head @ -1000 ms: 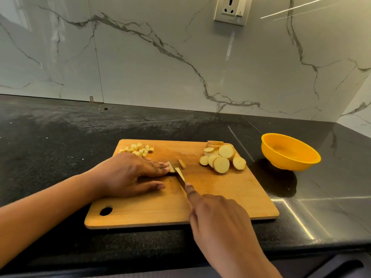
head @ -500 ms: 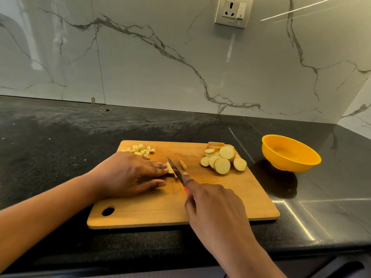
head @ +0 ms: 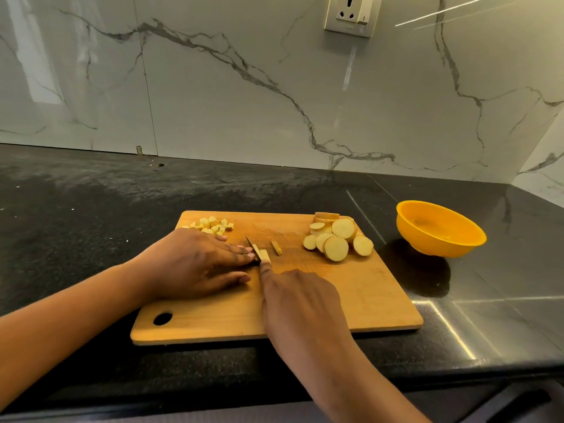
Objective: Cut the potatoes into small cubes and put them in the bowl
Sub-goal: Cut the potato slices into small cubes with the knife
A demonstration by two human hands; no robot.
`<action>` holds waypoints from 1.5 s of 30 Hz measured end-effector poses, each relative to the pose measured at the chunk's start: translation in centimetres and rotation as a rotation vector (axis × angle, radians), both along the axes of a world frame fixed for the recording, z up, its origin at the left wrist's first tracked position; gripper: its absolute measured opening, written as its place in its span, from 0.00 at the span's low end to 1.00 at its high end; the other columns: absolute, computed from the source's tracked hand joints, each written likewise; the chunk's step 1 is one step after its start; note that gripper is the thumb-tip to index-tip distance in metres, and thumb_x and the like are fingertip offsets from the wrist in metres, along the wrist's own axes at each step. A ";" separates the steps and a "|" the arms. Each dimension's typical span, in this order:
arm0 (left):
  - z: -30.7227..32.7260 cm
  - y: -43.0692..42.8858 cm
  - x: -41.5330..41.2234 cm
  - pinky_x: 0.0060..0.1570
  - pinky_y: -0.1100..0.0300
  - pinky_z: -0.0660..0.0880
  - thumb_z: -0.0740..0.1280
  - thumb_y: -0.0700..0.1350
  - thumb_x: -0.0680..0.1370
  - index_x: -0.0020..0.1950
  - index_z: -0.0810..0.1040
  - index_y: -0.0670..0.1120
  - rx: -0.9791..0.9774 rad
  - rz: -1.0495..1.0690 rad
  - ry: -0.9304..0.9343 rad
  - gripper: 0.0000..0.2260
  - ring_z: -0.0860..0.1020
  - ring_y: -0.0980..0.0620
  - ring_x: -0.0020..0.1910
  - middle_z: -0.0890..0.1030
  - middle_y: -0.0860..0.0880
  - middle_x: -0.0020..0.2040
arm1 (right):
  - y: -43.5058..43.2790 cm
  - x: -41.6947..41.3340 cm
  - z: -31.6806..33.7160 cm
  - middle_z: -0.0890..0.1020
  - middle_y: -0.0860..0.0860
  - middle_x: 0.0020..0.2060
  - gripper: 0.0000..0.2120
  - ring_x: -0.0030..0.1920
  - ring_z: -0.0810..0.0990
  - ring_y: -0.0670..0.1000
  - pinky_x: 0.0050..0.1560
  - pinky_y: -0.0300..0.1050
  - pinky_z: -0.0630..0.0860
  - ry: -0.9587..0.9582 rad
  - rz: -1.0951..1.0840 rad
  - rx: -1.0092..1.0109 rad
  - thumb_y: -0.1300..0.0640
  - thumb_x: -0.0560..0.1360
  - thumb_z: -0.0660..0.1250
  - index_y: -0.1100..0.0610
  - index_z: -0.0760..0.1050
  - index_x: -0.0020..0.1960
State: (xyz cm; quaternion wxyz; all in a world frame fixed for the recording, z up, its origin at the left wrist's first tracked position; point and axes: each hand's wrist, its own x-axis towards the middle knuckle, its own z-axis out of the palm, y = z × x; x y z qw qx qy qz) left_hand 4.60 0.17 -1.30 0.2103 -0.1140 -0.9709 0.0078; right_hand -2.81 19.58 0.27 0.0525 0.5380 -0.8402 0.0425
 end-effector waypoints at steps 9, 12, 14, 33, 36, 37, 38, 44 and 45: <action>-0.2 -0.4 0.0 0.58 0.68 0.72 0.50 0.66 0.78 0.62 0.77 0.56 0.129 0.059 -0.042 0.24 0.76 0.66 0.56 0.79 0.62 0.57 | 5.5 1.6 0.4 0.75 0.48 0.54 0.27 0.49 0.75 0.50 0.43 0.44 0.69 -0.125 -0.011 -0.009 0.50 0.82 0.51 0.45 0.43 0.77; -0.3 -0.6 -0.1 0.56 0.71 0.72 0.54 0.67 0.76 0.61 0.76 0.57 0.251 0.056 -0.047 0.23 0.76 0.68 0.54 0.80 0.62 0.55 | 6.6 1.2 1.6 0.74 0.43 0.46 0.27 0.43 0.73 0.42 0.40 0.35 0.69 -0.100 -0.023 -0.114 0.46 0.81 0.51 0.43 0.42 0.76; -0.2 -0.6 -0.3 0.54 0.71 0.73 0.58 0.66 0.75 0.60 0.77 0.57 0.330 0.049 -0.016 0.21 0.77 0.68 0.52 0.81 0.63 0.53 | 6.5 -0.4 2.2 0.72 0.42 0.41 0.26 0.37 0.71 0.41 0.34 0.32 0.66 -0.018 -0.081 -0.237 0.46 0.81 0.51 0.42 0.46 0.76; 2.4 1.1 -5.8 0.66 0.58 0.69 0.55 0.71 0.68 0.64 0.75 0.56 0.221 0.173 -0.424 0.31 0.74 0.61 0.58 0.76 0.59 0.63 | -0.1 -10.4 -1.0 0.81 0.49 0.39 0.22 0.35 0.74 0.45 0.35 0.41 0.71 -0.113 -0.152 -0.661 0.53 0.80 0.60 0.48 0.63 0.73; 2.2 0.7 -5.6 0.64 0.60 0.70 0.53 0.71 0.68 0.61 0.78 0.56 0.226 0.182 -0.346 0.31 0.75 0.62 0.57 0.78 0.58 0.60 | 0.0 -10.5 -1.0 0.81 0.49 0.39 0.22 0.35 0.75 0.46 0.35 0.42 0.73 -0.132 -0.151 -0.678 0.53 0.80 0.60 0.48 0.63 0.73; 2.0 0.7 -5.5 0.60 0.63 0.72 0.51 0.72 0.68 0.61 0.79 0.56 0.234 0.173 -0.320 0.33 0.75 0.63 0.55 0.79 0.57 0.59 | -0.1 -10.5 -1.0 0.81 0.49 0.38 0.22 0.35 0.75 0.46 0.35 0.43 0.74 -0.133 -0.152 -0.684 0.53 0.80 0.60 0.48 0.63 0.73; 1.7 0.7 -5.5 0.56 0.68 0.72 0.49 0.74 0.68 0.61 0.79 0.55 0.234 0.163 -0.302 0.34 0.74 0.63 0.54 0.79 0.57 0.59 | -0.1 -10.6 -1.1 0.81 0.49 0.38 0.22 0.35 0.75 0.46 0.35 0.44 0.75 -0.133 -0.155 -0.688 0.52 0.80 0.60 0.48 0.64 0.73; 1.8 0.4 -5.4 0.59 0.73 0.58 0.49 0.78 0.64 0.70 0.68 0.60 0.242 0.149 -0.425 0.39 0.64 0.66 0.64 0.67 0.63 0.68 | 0.0 -10.6 -1.2 0.80 0.48 0.38 0.22 0.35 0.75 0.46 0.36 0.43 0.75 -0.152 -0.164 -0.681 0.52 0.80 0.60 0.49 0.63 0.73; 2.2 0.1 -5.3 0.61 0.72 0.56 0.53 0.78 0.64 0.71 0.63 0.63 0.287 0.139 -0.460 0.38 0.61 0.69 0.65 0.64 0.67 0.68 | 0.0 -10.6 -1.2 0.80 0.48 0.37 0.22 0.35 0.75 0.46 0.36 0.43 0.74 -0.154 -0.164 -0.681 0.52 0.80 0.59 0.49 0.63 0.73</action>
